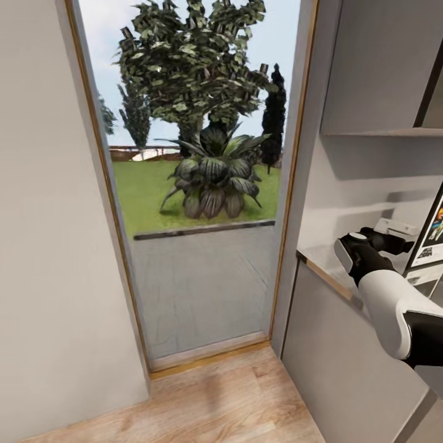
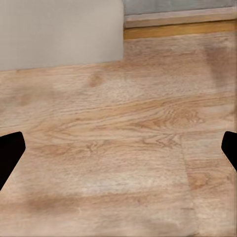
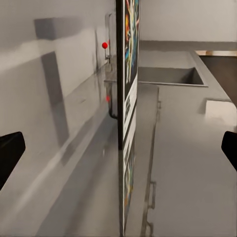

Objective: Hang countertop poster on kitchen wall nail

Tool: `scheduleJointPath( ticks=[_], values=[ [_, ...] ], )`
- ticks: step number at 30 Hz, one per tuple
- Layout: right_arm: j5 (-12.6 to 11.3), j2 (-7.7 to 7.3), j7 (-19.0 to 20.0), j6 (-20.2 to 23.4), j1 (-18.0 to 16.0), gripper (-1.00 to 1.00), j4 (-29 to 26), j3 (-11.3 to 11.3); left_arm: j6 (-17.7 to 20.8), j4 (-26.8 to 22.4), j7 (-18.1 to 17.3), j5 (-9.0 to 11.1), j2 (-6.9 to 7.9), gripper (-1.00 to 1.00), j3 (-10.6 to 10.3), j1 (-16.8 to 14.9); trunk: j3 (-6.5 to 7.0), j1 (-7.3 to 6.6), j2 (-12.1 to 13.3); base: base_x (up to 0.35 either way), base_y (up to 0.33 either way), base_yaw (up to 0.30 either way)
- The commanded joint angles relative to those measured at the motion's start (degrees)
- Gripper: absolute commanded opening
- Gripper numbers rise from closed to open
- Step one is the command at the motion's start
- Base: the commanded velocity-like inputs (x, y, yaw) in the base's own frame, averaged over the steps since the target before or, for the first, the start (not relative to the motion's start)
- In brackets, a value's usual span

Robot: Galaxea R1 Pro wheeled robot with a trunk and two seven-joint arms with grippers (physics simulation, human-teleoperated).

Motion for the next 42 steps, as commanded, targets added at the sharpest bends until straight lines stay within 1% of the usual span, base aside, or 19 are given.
scheduleJointPath(
  ticks=[1,4,8,12,16,26,33,37,42],
  values=[
    [0.0,-0.03,-0.2,0.5,0.0,1.0,0.0,0.0,-0.1,-0.1,-0.4,0.0,-0.03,1.0,0.2,0.0,-0.05,0.01,0.0,0.081,-0.07,0.0],
    [0.0,-0.17,-0.2,0.5,0.0,1.0,0.2,0.0,0.0,-0.1,-0.3,0.0,-0.03,1.0,0.3,0.0,-0.05,0.01,0.0,0.149,-0.149,0.0],
    [0.0,-0.34,-0.1,0.4,0.0,1.0,0.6,0.0,-0.1,0.0,-0.4,0.0,-0.03,1.0,1.5,0.0,-0.05,0.01,0.0,0.09,-0.09,0.0],
    [0.0,-0.45,-0.1,-1.4,0.0,1.0,2.7,-0.1,-0.1,0.0,-0.4,0.0,-0.03,1.0,2.0,0.0,-0.05,0.01,0.0,0.11,-0.09,0.0],
    [0.0,-0.47,0.1,-3.6,0.0,1.0,4.5,0.0,-0.1,0.0,-0.4,0.0,-0.03,1.0,2.2,0.0,-0.05,0.01,0.0,0.14,-0.104,0.0],
    [0.0,-0.53,0.1,-4.1,0.0,1.0,4.9,-0.1,-0.1,0.0,-0.4,0.0,-0.03,1.0,2.2,0.0,-0.05,0.01,0.0,0.107,-0.081,0.0],
    [-0.2,-1.46,0.1,-4.2,0.0,1.0,5.0,-0.1,-0.2,0.0,-0.4,0.0,-0.03,1.0,2.2,0.0,-0.05,0.01,0.0,0.019,-0.016,0.0],
    [-1.6,-1.99,0.1,-4.3,0.2,1.0,5.0,-0.1,-0.2,0.1,-0.4,0.0,-0.03,1.0,2.2,0.0,-0.05,0.01,0.0,0.042,-0.152,0.0],
    [-2.0,-2.1,0.1,-4.3,0.2,1.0,5.0,-0.1,-0.2,0.1,-0.4,0.0,-0.03,1.0,2.1,0.0,-0.05,0.01,0.0,0.016,-0.117,0.0]
  ],
)
